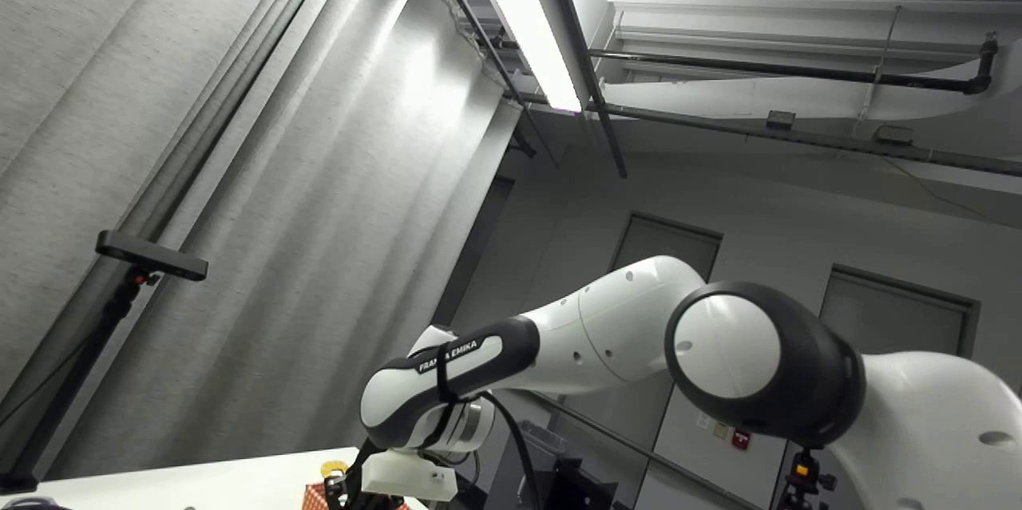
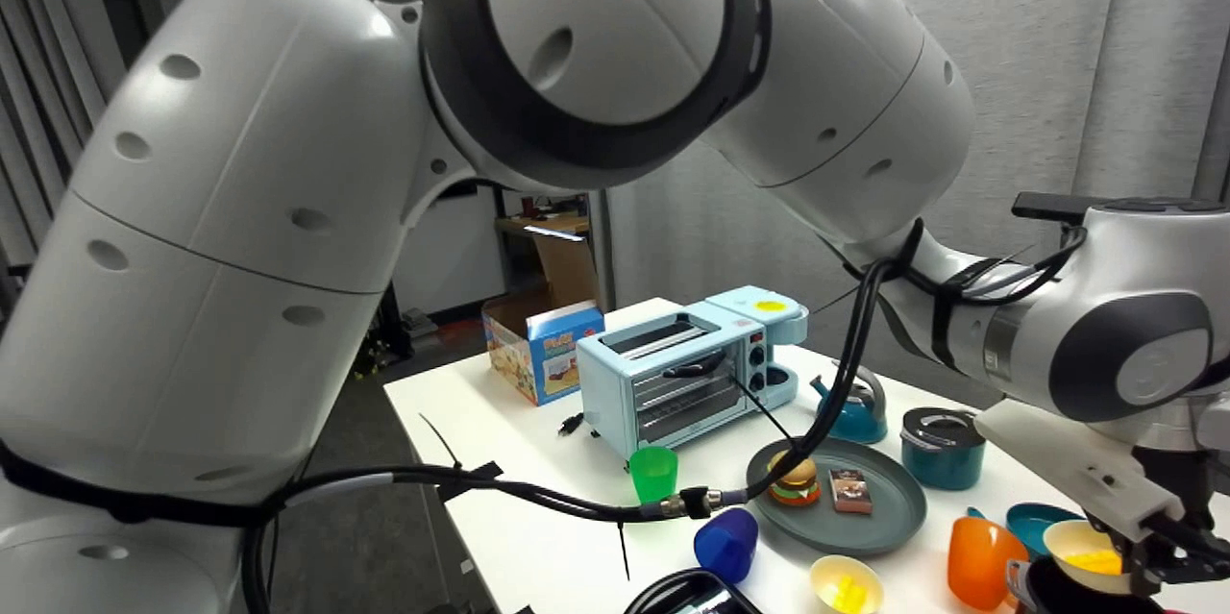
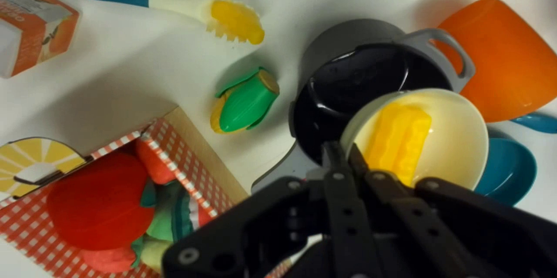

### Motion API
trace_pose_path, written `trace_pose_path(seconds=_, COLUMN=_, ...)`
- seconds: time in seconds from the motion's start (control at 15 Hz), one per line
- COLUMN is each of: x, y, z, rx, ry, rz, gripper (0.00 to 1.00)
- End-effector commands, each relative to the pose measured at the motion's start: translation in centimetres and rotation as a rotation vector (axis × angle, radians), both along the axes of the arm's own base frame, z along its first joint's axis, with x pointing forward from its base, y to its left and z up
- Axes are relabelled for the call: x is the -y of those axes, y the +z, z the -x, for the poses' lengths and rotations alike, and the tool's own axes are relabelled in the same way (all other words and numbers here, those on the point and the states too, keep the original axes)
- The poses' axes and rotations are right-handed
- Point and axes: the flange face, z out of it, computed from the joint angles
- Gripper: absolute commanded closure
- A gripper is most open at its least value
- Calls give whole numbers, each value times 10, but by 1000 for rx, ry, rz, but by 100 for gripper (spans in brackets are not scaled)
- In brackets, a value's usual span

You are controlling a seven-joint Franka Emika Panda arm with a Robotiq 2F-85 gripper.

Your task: Pour the content from the two small white bowls into the pot

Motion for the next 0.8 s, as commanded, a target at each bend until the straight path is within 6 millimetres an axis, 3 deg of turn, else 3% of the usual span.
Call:
trace_pose_path(seconds=0.0, x=15, y=-5, z=-21, rx=11, ry=-46, rz=54, gripper=99)
trace_pose_path(seconds=0.73, x=-18, y=-23, z=-37, rx=89, ry=92, rz=326, gripper=99)
